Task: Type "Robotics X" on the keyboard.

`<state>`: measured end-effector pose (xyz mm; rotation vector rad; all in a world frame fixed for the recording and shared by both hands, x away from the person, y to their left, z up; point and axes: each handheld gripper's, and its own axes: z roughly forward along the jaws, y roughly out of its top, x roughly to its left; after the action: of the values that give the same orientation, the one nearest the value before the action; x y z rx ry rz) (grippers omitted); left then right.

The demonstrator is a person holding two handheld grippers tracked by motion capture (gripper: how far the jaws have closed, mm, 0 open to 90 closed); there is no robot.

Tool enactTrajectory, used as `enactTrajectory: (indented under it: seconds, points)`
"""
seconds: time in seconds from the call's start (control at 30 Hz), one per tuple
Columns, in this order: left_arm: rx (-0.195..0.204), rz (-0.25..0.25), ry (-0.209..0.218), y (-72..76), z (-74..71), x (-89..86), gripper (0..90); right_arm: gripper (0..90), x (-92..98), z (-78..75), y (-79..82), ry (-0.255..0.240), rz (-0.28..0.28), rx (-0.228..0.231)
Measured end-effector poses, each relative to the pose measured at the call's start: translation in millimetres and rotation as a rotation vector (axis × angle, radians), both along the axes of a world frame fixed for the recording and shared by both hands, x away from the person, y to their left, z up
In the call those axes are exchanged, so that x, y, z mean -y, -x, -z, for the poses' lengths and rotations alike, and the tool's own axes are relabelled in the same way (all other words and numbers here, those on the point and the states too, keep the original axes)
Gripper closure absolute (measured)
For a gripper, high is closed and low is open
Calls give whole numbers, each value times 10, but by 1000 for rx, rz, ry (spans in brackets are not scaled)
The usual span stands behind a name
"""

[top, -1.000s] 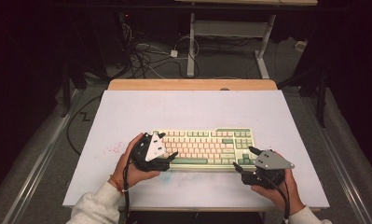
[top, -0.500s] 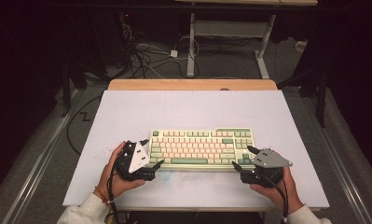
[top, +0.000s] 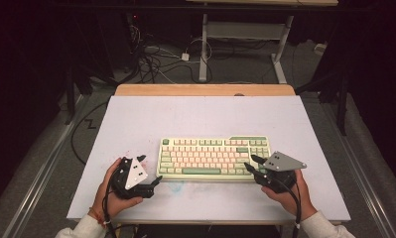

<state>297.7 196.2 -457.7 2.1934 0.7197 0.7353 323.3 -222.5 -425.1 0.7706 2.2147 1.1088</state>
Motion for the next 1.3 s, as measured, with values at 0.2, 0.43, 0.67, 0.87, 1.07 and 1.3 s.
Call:
enactTrajectory:
  seconds: [0.2, 0.43, 0.67, 0.87, 1.07, 1.3]
  points:
    - [-31, -9, -7, 37, 70, -47, 169, 888, -174, -4, -156, 28, -43, -46]
    - [-43, 1, -8, 48, 91, -28, 169, 900, -438, 23, -382, 50, -76, -77]
    - [-51, 11, -18, 44, 113, -17, 169, 900, -668, 142, -566, 101, -88, -112]
    - [-58, 14, -21, 40, 120, -21, 169, 900, -747, 215, -689, 119, -76, -133]
    - [-60, 18, -24, 40, 124, -9, 169, 900, -802, 268, -749, 137, -67, -145]
    - [-62, 20, -27, 40, 125, -6, 169, 899, -839, 265, -745, 148, -72, -139]
